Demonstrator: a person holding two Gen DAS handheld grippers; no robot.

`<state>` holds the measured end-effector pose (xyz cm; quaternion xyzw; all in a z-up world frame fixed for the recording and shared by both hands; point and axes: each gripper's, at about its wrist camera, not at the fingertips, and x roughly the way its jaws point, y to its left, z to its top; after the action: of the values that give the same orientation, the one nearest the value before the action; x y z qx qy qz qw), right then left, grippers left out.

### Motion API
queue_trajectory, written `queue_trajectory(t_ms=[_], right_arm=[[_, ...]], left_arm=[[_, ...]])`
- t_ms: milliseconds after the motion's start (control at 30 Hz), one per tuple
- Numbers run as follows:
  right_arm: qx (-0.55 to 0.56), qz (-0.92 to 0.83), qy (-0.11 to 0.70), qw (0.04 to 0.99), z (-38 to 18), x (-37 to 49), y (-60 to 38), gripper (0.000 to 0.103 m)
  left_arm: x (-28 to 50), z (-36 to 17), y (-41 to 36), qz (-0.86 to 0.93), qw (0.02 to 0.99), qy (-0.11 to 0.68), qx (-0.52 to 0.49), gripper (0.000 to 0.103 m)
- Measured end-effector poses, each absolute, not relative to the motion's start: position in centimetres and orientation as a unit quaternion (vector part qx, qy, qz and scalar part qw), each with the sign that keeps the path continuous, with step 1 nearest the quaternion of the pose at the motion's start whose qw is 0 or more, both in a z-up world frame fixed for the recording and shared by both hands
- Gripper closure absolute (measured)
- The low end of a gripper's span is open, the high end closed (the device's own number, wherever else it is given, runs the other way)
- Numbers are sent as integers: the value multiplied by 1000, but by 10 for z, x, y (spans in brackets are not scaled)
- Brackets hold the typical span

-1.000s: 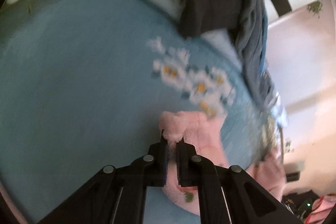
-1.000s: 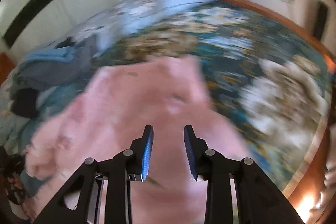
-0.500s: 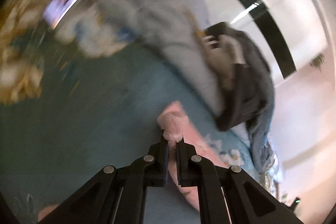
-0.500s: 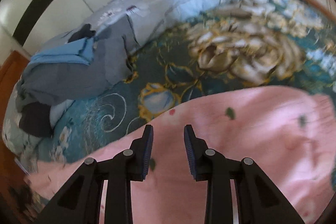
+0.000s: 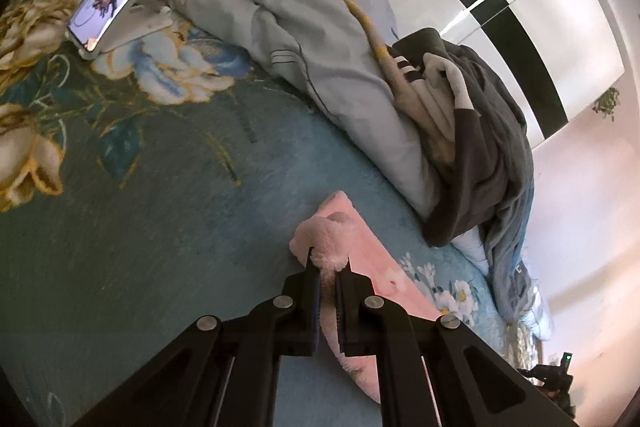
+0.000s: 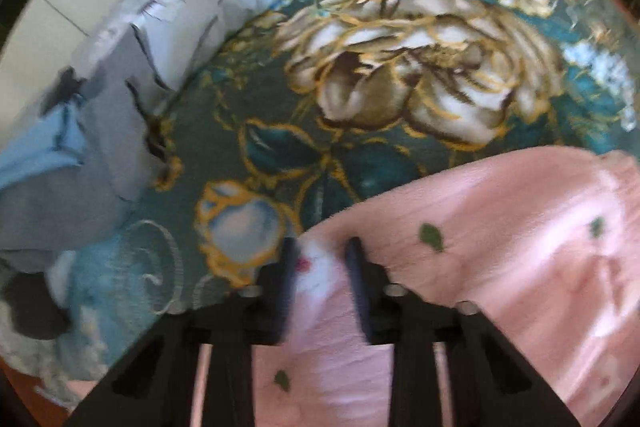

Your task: Fold clothes

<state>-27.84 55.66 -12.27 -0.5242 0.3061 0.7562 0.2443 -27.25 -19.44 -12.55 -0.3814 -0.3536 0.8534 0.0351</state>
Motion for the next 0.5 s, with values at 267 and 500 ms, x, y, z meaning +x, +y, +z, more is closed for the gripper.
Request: queue_trajectory(t_ms=[267,500], right_arm=[[-443,815,317,199,-68,-287,559,99],[-377,864,294,159,-26,-315,549,103]], left_arm=[[-273,-86,-198,878,57,-347,-326,97],[-260,-60,-213,907,33,-326,-266,97]])
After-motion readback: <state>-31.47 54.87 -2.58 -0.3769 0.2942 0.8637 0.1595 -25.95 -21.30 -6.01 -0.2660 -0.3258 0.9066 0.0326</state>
